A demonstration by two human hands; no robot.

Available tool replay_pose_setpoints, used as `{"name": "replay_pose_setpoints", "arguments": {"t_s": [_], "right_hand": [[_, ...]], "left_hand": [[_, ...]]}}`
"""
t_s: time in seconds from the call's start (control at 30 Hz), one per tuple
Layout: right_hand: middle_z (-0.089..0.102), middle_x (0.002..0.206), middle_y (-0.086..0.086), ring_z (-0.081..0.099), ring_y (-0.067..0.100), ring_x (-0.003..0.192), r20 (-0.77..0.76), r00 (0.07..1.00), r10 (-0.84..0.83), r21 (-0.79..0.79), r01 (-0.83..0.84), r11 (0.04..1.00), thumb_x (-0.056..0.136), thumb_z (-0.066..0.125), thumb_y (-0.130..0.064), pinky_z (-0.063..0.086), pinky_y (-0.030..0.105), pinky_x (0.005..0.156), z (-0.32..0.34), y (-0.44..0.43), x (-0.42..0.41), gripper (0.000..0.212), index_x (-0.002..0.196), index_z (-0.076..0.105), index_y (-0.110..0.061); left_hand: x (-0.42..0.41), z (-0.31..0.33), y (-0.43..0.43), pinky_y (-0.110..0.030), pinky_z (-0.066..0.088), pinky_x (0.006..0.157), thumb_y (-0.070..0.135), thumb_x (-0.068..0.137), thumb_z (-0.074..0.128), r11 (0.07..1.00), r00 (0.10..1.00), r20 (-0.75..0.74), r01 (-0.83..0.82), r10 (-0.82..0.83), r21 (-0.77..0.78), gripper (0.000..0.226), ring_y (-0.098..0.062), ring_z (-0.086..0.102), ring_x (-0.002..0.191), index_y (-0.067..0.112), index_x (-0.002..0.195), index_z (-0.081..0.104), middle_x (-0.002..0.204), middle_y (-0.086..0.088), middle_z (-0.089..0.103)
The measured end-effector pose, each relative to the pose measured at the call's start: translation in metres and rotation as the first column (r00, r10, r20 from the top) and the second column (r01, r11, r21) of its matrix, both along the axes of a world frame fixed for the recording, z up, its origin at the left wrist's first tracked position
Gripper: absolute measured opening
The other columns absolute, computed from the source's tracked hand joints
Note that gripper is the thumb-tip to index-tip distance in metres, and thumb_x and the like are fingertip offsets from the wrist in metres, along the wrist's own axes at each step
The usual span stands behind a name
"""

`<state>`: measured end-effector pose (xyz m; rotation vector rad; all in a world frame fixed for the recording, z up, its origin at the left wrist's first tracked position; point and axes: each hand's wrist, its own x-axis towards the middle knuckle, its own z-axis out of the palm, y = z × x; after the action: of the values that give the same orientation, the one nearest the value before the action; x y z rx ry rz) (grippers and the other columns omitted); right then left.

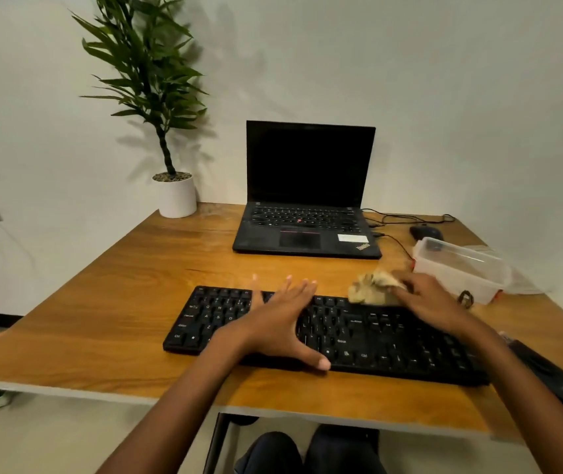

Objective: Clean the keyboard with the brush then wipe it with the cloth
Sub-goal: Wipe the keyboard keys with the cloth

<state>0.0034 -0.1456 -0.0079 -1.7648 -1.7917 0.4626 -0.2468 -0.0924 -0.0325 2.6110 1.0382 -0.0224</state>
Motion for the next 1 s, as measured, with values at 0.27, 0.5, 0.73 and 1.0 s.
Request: {"name": "replay_pose_setpoints", "arguments": {"t_s": [0.27,0.5,0.73,1.0], "right_hand": [[0.053,0.087,0.0,0.05,0.015,0.086,0.213,0.976,0.043,0.006,-0.045,0.999,0.084,0.063,-0.006,0.034,0.014,0.066,-0.023,0.025,-0.006,0.016,0.099,0.068,-0.004],[0.054,0.092,0.0,0.05,0.014,0.089,0.249,0.959,0.134,-0.057,-0.124,0.991,0.086,0.062,-0.009,0.033,0.02,0.07,-0.02,0.024,-0.002,0.015,0.1,0.065,-0.009],[0.058,0.1,0.006,0.051,0.017,0.094,0.319,0.943,0.095,-0.086,-0.071,0.994,0.087,0.06,-0.011,0.036,0.026,0.075,-0.016,0.028,-0.01,0.019,0.104,0.063,-0.005],[0.059,0.098,0.009,0.05,0.017,0.091,0.327,0.938,0.118,-0.142,-0.075,0.987,0.088,0.056,-0.007,0.035,0.025,0.073,-0.008,0.025,0.007,0.009,0.095,0.061,-0.005]], "left_hand": [[0.035,0.003,0.019,-0.064,-0.035,0.092,0.07,0.067,0.066,0.994,0.982,-0.176,0.077,-0.061,0.084,0.128,-0.02,-0.001,0.147,0.014,0.149,-0.015,0.16,-0.006,0.003],[0.038,0.008,0.022,-0.065,-0.034,0.094,0.075,0.066,0.061,0.988,0.966,-0.253,0.092,-0.058,0.124,0.129,-0.024,0.006,0.147,0.014,0.148,-0.018,0.159,-0.009,0.012],[0.038,0.002,0.023,-0.065,-0.032,0.095,0.074,0.066,0.062,0.985,0.975,-0.206,0.108,-0.079,0.135,0.13,-0.024,0.009,0.146,0.014,0.148,-0.018,0.158,-0.009,0.016],[0.035,0.004,0.024,-0.065,-0.031,0.096,0.074,0.068,0.061,0.987,0.971,-0.223,0.111,-0.084,0.113,0.129,-0.024,0.005,0.147,0.013,0.147,-0.02,0.159,-0.009,0.009]]}}
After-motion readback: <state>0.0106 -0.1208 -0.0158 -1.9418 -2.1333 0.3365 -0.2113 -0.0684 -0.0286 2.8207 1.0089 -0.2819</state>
